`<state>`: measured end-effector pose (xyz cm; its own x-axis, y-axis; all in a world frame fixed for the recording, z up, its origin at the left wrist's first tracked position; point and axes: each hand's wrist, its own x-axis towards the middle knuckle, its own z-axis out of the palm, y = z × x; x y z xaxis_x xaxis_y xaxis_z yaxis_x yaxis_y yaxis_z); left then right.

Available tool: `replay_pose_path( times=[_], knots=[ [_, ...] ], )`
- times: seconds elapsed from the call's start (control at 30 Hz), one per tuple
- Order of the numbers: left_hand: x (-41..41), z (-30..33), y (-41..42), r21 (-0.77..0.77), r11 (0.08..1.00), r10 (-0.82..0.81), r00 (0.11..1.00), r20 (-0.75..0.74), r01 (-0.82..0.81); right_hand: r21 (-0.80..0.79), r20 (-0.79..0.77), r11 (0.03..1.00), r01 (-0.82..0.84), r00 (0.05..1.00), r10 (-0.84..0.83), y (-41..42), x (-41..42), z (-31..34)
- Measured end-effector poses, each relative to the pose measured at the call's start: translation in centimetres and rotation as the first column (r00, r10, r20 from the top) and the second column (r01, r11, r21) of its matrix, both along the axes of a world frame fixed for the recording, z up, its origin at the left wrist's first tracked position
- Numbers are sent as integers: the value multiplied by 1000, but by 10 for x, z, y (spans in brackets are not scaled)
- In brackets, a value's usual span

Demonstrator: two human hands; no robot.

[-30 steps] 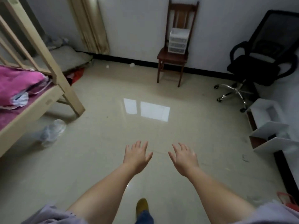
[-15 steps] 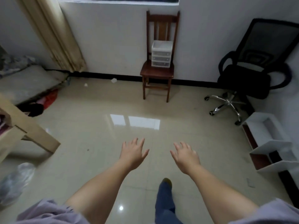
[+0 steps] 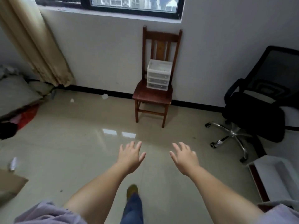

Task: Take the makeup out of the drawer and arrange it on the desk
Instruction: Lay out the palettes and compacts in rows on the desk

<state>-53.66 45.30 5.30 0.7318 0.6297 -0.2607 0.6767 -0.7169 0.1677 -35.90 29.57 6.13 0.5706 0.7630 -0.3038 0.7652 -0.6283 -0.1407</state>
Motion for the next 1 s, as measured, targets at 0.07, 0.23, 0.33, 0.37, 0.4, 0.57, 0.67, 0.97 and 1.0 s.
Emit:
replay_pose_path(
  times=[0.07,0.23,0.33,0.37,0.4,0.57,0.67,0.97,1.0],
  knots=[
    [34,-5,38,-4,1000,-23,1000,-6,23,-2,2,1000,24,1000,-24,33,35,-7],
    [125,-10,152,30,996,-84,996,13,83,-20,-4,996,91,996,-91,138,115,-13],
    [181,1,218,72,988,-136,990,30,133,-19,-11,993,116,993,-116,201,156,-9],
    [199,4,238,74,986,-153,987,42,150,-13,-20,991,130,991,-130,218,170,-9],
    [215,6,256,73,984,-164,985,54,160,-11,-34,990,140,990,-140,234,181,-9],
    [286,2,332,57,980,-191,980,61,188,-49,-60,988,146,987,-148,305,239,-23],
    [327,-15,382,52,980,-193,980,47,190,-65,-87,988,137,986,-142,353,284,-40],
    [481,-80,531,23,985,-170,985,40,170,-94,-266,979,183,943,-201,511,429,-120],
    [497,-87,544,11,984,-179,982,60,179,-86,-294,976,199,931,-216,527,441,-131]
  ],
)
